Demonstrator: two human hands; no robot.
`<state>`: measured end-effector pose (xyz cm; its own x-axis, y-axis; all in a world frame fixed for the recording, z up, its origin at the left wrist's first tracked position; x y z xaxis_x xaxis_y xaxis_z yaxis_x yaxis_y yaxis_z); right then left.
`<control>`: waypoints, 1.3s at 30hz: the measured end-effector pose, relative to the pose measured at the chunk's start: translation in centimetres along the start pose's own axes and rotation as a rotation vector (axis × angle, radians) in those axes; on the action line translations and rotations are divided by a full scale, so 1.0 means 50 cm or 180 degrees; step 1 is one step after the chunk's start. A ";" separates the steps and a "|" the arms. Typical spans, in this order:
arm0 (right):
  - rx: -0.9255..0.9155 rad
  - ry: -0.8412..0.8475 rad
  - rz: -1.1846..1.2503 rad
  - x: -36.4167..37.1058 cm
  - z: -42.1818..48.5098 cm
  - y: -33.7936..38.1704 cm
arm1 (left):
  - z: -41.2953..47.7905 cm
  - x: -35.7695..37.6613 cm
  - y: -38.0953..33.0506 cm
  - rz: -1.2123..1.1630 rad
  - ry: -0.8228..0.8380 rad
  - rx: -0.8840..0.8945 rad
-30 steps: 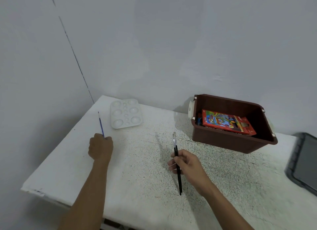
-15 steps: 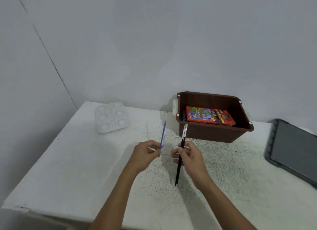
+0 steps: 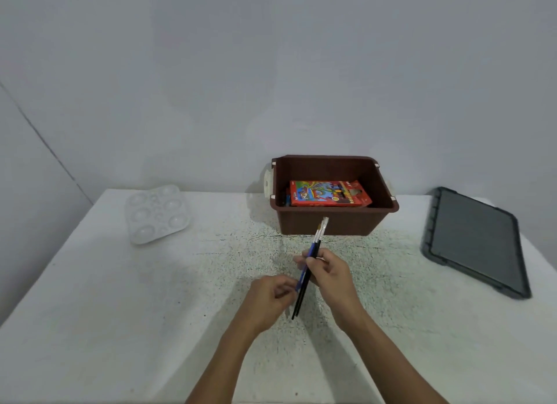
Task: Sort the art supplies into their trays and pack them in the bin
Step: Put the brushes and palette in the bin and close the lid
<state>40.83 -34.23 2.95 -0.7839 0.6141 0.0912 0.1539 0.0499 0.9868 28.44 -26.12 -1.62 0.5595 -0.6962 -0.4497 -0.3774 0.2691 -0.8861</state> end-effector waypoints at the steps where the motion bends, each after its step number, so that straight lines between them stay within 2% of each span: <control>1: -0.0005 0.0020 -0.0003 -0.009 -0.003 0.002 | 0.001 0.010 -0.005 0.0000 0.0014 0.0004; 5: -0.0100 0.0021 -0.0194 -0.044 -0.001 0.015 | 0.003 0.040 -0.017 -0.0022 -0.0093 0.0019; 8: -0.0355 -0.0001 -0.0512 -0.077 0.000 0.030 | 0.006 0.058 -0.015 0.0037 -0.0290 0.0003; 12: -0.0669 0.0053 -0.0891 -0.114 -0.015 0.045 | 0.012 0.091 -0.004 0.0145 -0.0265 -0.0086; 18: -0.0546 0.0196 -0.1405 -0.151 -0.030 -0.004 | 0.013 0.116 0.003 0.0358 -0.0418 -0.0238; 22: -0.0626 0.0207 -0.1450 -0.167 -0.026 -0.001 | 0.017 0.113 -0.011 0.0335 -0.0553 -0.0238; 25: -0.0892 0.0179 -0.1664 -0.187 -0.005 0.048 | 0.030 0.094 -0.051 0.0586 -0.0880 0.0008; 28: -0.1127 0.0136 -0.1984 -0.211 0.031 0.115 | 0.057 0.055 -0.108 0.1045 -0.1320 0.0485; 33: -0.1628 -0.0019 -0.3373 -0.243 0.113 0.193 | 0.133 -0.020 -0.205 0.2278 -0.1771 0.1280; 36: -0.1685 -0.0001 -0.4054 -0.252 0.157 0.207 | 0.188 -0.053 -0.223 0.2885 -0.1233 0.0981; 39: -0.1458 0.0142 -0.4470 -0.257 0.184 0.202 | 0.218 -0.064 -0.220 0.3472 -0.0578 0.0555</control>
<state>57.99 -34.39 10.52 -0.1455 0.2496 -0.9574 -0.9219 0.3169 0.2227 38.85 -19.59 8.33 0.0971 0.0731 -0.9926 -0.6311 0.7757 -0.0046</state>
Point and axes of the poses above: each hand's wrist, its own z-axis towards the middle knuckle, its own x-axis out of the palm, y = z × x, the point moved 4 cm from there along z, towards the middle knuckle, and after that the axes turned 4 degrees about z, right-handed, at the moved point
